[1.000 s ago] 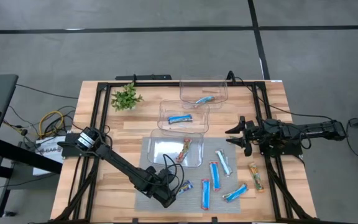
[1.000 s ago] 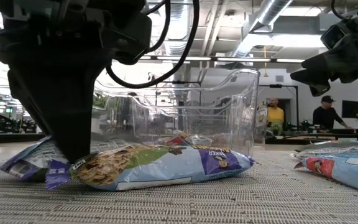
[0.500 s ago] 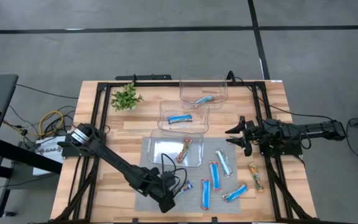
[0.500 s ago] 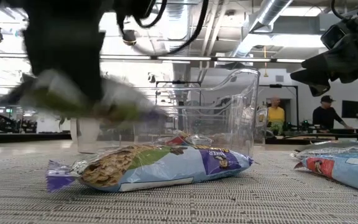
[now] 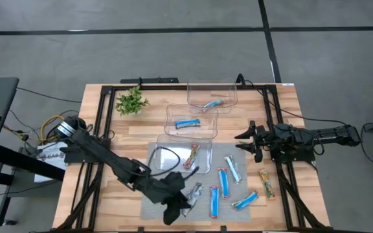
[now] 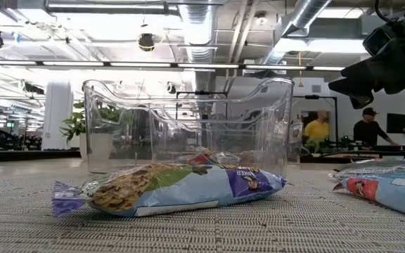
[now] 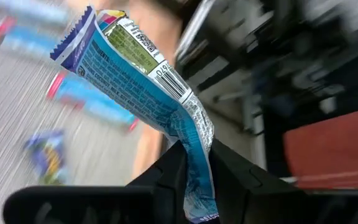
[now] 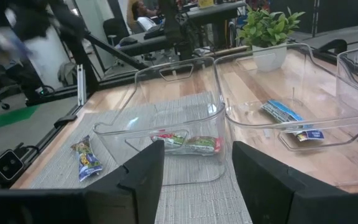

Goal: Pick and place Granola Bars by type
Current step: Put the top blue granola bar into the middle transparent bin

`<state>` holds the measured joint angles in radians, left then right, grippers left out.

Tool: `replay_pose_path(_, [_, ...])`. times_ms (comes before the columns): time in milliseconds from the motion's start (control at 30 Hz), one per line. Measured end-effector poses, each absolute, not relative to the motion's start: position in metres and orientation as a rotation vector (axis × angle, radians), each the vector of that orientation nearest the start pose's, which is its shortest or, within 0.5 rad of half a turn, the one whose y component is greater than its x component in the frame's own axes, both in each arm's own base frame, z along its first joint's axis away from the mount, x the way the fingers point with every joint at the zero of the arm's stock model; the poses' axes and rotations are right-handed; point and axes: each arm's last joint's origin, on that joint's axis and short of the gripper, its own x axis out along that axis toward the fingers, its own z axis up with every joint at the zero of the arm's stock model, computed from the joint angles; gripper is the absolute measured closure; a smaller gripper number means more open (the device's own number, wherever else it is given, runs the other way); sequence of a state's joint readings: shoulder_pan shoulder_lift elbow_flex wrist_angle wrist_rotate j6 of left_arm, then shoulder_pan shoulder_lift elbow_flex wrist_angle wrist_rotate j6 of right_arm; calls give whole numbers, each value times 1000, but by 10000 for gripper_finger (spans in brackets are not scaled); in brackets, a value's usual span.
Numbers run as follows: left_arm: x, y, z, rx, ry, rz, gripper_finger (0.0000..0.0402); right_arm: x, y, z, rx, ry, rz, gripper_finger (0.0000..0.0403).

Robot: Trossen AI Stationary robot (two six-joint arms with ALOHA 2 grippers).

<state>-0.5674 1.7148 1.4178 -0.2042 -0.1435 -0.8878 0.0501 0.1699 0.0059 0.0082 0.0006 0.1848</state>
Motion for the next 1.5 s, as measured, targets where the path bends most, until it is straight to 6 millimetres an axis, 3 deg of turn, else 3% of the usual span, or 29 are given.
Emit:
replay_pose_path(200, [330, -203, 333, -693, 474, -259, 346, 107, 5, 152, 180, 160, 35, 219])
replay_pose_path(500, [331, -201, 334, -692, 499, -313, 346, 107, 5, 152, 180, 160, 35, 219])
replay_pose_path(667, [344, -180, 336, -704, 469, -304, 346, 107, 5, 152, 180, 160, 35, 219])
replay_pose_path(833, [362, -140, 338, -723, 435, -268, 346, 107, 5, 152, 180, 160, 35, 219])
replay_pose_path(1067, [384, -57, 337, -731, 363, -65, 346, 107, 5, 152, 180, 160, 35, 219])
replay_pose_path(1300, [385, 30, 332, -760, 330, 170, 346, 107, 5, 152, 180, 160, 35, 219])
replay_pose_path(1500, [380, 68, 330, -781, 309, 274, 346, 107, 5, 152, 180, 160, 35, 219])
